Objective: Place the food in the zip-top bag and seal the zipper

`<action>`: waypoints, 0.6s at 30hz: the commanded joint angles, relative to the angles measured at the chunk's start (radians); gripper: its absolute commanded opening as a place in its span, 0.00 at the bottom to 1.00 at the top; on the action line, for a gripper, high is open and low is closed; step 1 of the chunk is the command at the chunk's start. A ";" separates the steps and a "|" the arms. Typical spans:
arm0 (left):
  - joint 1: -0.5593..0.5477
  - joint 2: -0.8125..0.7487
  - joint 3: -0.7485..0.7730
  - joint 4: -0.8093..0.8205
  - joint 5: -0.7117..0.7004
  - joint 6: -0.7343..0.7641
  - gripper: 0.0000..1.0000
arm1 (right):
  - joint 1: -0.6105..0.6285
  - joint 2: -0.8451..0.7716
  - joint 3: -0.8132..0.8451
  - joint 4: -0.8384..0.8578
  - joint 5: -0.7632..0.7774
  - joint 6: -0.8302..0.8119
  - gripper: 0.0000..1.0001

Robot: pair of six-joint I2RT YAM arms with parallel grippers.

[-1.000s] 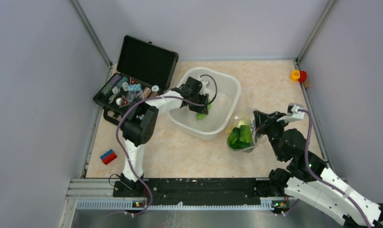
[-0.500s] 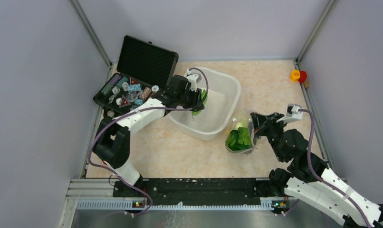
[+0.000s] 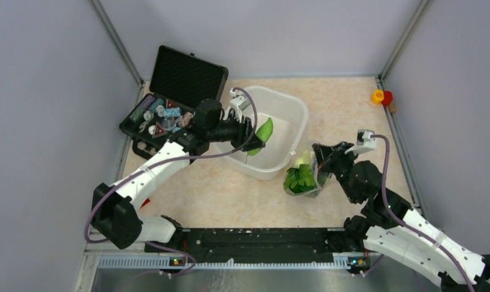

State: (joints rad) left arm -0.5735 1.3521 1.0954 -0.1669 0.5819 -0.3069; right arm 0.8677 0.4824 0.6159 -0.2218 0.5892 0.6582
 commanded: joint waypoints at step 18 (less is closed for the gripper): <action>-0.321 0.026 0.211 -0.398 0.010 0.028 0.29 | -0.005 0.123 0.001 0.192 -0.153 -0.028 0.00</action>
State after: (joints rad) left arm -0.8951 1.3403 1.2499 -0.5507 0.6624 -0.2192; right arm 0.8677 0.5991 0.6155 -0.0956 0.4854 0.6537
